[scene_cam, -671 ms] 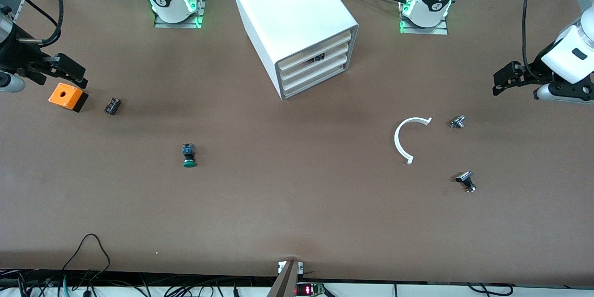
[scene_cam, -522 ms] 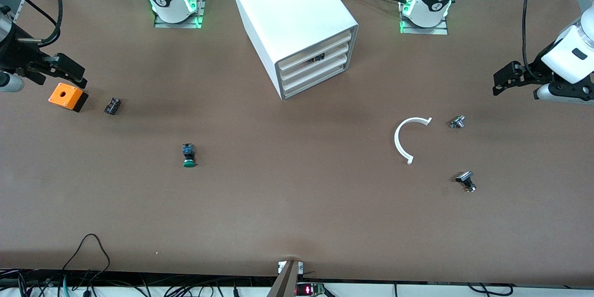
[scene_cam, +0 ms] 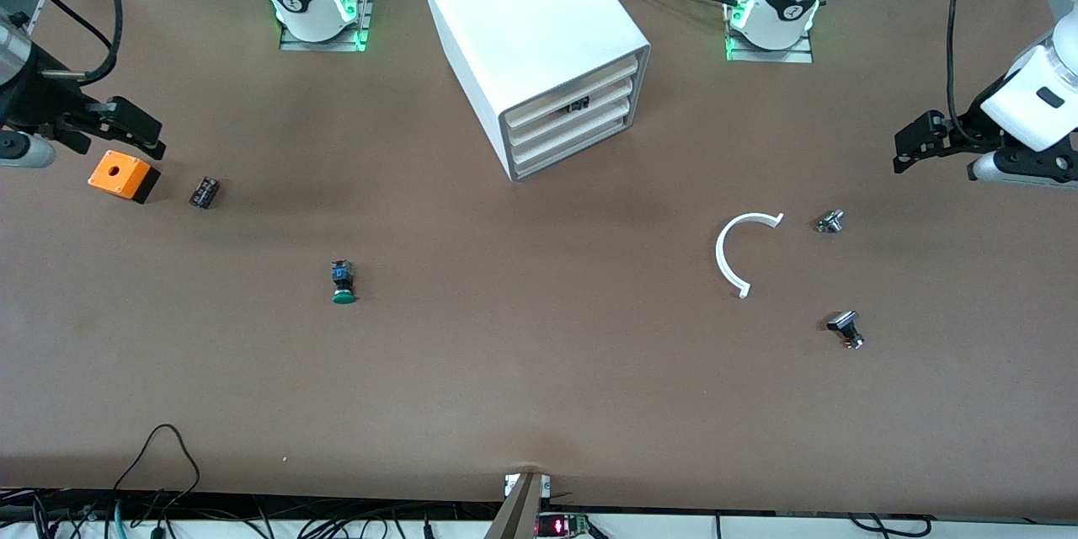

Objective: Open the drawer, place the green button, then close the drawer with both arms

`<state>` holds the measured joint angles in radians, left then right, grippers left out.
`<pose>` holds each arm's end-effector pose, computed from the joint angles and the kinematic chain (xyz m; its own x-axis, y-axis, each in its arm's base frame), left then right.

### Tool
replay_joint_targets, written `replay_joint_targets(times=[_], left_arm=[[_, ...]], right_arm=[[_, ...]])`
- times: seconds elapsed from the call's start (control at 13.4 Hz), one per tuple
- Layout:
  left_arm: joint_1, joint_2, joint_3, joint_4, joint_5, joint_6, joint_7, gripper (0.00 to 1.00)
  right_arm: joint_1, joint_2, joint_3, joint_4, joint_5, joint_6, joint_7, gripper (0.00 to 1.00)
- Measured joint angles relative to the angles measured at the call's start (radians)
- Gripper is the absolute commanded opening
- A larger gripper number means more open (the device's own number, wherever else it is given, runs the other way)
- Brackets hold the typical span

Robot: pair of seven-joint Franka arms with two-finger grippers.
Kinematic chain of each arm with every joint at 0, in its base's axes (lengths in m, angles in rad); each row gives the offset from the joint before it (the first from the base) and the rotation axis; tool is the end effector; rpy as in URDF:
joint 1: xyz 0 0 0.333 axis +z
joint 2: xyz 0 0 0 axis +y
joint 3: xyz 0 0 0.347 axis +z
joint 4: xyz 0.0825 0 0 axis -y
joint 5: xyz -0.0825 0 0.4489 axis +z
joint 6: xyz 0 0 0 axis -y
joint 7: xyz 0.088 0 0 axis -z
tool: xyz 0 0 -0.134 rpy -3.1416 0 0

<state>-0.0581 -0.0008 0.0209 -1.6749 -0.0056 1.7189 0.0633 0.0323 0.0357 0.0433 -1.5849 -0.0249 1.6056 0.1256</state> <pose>0.6307 -0.0241 0.5859 0.9940 -0.0995 0.0450 -0.0997 -0.9950 0.0028 0.6317 0.0441 0.6016 0.9987 -0.0491 -0.0119 -0.0488 -0.9985 0.0250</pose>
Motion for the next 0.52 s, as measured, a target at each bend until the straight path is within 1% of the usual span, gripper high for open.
replay_joint_targets(times=[0.15,0.22,0.37,0.52], left_arm=[[-0.010,0.008,-0.013,0.022,-0.013,-0.011,-0.004,0.99],[-0.012,0.017,-0.020,0.037,-0.040,-0.034,-0.009,0.99],[-0.014,0.037,-0.026,0.059,-0.135,-0.083,-0.024,0.99],[-0.027,0.063,-0.029,0.064,-0.229,-0.138,-0.025,0.99]], right_arm=[[0.034,0.035,0.004,-0.014,0.001,-0.018,0.000,1.00],[0.048,0.060,0.005,-0.017,0.001,-0.018,0.000,1.00],[0.061,0.120,0.006,-0.022,0.020,0.007,0.000,1.00],[0.061,0.174,0.005,-0.038,0.041,0.064,0.000,1.00]])
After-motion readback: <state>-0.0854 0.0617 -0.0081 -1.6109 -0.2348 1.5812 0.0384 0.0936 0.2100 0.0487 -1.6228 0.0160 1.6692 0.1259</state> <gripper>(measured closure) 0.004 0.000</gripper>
